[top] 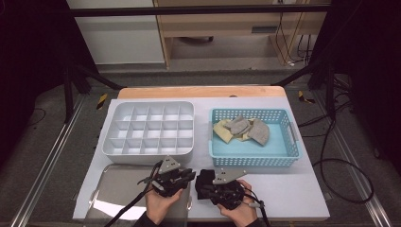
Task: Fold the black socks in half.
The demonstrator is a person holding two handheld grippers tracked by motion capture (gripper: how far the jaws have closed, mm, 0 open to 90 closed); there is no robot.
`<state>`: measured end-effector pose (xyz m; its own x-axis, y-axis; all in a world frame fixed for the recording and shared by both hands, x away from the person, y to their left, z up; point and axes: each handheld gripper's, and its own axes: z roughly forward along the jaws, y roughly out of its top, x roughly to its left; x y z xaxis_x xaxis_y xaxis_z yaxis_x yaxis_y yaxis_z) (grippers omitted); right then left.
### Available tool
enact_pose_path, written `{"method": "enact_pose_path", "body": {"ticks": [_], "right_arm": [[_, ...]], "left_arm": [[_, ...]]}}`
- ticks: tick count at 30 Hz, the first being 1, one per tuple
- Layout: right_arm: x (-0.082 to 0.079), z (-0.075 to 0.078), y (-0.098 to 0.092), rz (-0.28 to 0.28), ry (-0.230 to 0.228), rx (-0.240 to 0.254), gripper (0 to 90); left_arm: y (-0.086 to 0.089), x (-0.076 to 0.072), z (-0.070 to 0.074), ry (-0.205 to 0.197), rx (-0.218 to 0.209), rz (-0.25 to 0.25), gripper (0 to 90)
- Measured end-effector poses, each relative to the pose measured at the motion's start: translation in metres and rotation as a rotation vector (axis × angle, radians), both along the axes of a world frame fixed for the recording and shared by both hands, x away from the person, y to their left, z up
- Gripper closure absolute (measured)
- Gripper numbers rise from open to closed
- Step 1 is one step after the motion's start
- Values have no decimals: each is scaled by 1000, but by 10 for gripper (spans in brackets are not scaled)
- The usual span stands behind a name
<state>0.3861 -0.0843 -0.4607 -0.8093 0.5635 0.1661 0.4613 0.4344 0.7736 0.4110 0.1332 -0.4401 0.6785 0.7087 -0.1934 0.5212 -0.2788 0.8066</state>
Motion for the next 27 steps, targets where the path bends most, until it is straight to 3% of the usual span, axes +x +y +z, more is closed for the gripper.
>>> {"method": "enact_pose_path", "body": {"ticks": [4, 7, 8, 12, 21, 27], "right_arm": [[-1, -1, 3, -7, -9, -4, 788], [-4, -1, 5, -14, -21, -9, 782], [-4, -1, 5, -18, -23, -11, 779], [-6, -1, 4, -18, -27, -12, 783], [-11, 3, -8, -18, -28, -52, 823], [-12, 8, -15, -15, -8, 57, 789]], "left_arm": [[-9, 3, 2, 7, -21, -11, 630], [-18, 10, -4, 31, -8, -15, 588], [-20, 12, -6, 45, -8, -20, 588], [-20, 19, -16, 68, 60, -9, 586], [-21, 16, -18, 71, 86, -46, 585], [-21, 15, -18, 51, 112, -36, 592]]}}
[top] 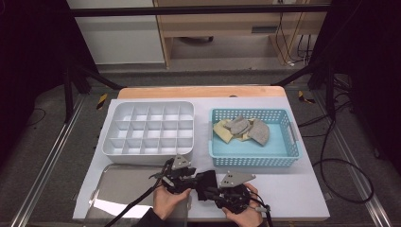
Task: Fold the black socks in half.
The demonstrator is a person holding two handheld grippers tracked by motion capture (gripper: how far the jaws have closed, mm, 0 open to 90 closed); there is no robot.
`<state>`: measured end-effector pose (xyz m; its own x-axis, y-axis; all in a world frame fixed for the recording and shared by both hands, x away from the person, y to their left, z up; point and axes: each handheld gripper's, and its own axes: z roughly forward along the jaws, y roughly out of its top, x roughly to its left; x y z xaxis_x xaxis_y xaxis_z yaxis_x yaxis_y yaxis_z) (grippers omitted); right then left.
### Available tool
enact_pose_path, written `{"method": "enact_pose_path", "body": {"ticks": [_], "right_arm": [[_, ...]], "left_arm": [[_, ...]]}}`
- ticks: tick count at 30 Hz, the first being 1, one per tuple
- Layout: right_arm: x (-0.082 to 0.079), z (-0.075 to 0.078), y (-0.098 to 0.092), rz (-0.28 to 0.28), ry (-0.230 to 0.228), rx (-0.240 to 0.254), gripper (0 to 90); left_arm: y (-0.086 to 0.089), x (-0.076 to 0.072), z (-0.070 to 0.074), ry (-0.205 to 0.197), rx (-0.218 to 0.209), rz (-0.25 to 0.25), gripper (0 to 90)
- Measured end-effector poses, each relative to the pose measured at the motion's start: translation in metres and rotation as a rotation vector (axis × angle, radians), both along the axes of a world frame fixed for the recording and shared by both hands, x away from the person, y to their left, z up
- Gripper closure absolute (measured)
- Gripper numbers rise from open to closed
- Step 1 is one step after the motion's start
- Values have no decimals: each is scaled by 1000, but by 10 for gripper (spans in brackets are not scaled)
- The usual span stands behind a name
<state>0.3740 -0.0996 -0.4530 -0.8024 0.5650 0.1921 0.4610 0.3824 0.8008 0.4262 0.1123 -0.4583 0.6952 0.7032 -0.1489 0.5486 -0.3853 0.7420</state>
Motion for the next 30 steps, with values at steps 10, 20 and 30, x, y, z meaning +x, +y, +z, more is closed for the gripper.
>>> {"method": "enact_pose_path", "body": {"ticks": [10, 20, 30], "right_arm": [[2, 1, 13, 23, 9, 42, 864], [-3, 0, 15, 43, 8, 47, 842], [4, -4, 25, 37, -34, 77, 900]], "left_arm": [[2, 2, 0, -6, 20, -8, 605], [2, 3, 0, 1, 11, -9, 605], [2, 4, -1, 0, 11, -14, 614]]}}
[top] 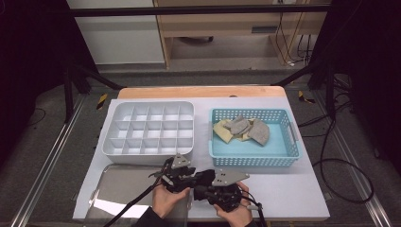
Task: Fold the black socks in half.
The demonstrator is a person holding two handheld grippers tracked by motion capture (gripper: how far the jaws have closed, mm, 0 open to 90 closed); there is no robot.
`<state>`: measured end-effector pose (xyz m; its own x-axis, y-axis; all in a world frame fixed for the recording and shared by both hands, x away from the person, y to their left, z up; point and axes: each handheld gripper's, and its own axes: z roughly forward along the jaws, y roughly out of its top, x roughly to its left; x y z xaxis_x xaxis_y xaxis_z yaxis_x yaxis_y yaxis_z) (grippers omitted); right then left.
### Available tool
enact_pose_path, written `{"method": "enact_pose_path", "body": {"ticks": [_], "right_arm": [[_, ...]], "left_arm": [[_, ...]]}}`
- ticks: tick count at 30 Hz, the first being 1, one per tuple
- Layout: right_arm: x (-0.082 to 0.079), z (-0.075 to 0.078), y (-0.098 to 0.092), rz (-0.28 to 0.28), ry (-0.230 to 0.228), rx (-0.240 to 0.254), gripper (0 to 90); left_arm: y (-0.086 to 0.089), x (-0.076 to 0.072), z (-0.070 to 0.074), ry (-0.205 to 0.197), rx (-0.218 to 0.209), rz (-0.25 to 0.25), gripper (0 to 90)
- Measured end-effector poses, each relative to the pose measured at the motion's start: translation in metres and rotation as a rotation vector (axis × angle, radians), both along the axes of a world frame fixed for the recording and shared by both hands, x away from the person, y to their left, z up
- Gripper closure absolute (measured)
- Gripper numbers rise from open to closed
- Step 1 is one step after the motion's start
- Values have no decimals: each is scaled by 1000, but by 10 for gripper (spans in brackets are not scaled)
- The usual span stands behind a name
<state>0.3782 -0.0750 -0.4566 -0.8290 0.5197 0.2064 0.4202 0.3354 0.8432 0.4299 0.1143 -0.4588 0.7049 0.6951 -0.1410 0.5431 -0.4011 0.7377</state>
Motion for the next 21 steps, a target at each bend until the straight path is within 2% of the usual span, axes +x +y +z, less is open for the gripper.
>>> {"method": "enact_pose_path", "body": {"ticks": [3, 4, 6, 10, 11, 14, 16, 18, 19, 21], "right_arm": [[-1, -15, 6, 6, 25, -71, 900], [-2, -19, 6, 5, 37, -78, 900], [-2, -20, 3, 2, 44, -64, 900], [-5, -9, 5, 5, 3, -14, 900], [-5, -8, 8, 13, 5, -17, 900], [-4, -17, 12, 3, 35, -69, 900], [-3, -22, 8, -13, 65, -57, 900], [-3, -23, 5, -22, 70, -63, 900], [-5, -21, 3, -32, 63, -100, 900], [-5, -20, 2, -39, 64, -114, 900]], "left_arm": [[1, 1, 0, 6, 2, -4, 613], [1, 1, 0, 8, 0, -3, 612], [0, 1, 0, 5, 1, -4, 612], [0, 1, 0, 3, -1, 0, 618], [0, 2, -1, 8, -5, 1, 618], [0, 2, 0, 9, -1, -4, 615], [0, 2, 0, 10, -2, -6, 614], [0, 3, 0, 10, -1, -8, 613], [1, 2, 0, 14, -3, -4, 611], [1, 2, 0, 9, -1, -5, 611]]}}
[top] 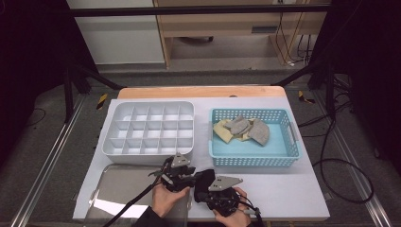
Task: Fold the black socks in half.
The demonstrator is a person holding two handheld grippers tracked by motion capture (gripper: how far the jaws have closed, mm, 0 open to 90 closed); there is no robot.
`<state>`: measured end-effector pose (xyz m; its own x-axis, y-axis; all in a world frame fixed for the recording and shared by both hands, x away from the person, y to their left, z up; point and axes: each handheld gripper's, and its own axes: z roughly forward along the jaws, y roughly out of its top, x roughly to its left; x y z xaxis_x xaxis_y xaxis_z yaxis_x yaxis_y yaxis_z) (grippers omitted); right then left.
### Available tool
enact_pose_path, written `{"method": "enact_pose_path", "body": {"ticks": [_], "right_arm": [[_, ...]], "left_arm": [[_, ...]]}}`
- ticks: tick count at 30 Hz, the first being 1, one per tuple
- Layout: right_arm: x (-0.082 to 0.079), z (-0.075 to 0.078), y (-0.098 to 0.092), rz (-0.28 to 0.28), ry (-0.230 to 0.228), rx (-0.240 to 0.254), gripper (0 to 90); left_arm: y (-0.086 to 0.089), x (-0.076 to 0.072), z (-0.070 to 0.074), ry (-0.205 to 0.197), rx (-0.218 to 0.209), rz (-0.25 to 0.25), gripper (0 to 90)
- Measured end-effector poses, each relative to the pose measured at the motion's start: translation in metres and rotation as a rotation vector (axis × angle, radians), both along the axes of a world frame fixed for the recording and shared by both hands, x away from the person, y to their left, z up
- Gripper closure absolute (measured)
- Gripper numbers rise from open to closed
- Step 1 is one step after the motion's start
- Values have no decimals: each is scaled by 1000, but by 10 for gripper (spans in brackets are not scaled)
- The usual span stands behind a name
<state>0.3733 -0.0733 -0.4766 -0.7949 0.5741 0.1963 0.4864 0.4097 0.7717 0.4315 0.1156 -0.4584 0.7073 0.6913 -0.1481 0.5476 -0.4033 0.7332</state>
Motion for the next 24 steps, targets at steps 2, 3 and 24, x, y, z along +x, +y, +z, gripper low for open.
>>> {"method": "enact_pose_path", "body": {"ticks": [2, 3, 24], "right_arm": [[-1, 1, -4, -16, -12, -34, 900], [-1, 1, -7, -28, -21, -51, 900], [1, 9, 23, 15, -51, 39, 900]], "left_arm": [[0, -1, 0, -6, 3, 1, 611], [0, -1, 0, -6, 5, 0, 611], [0, 0, 0, 17, -12, -34, 713]]}}
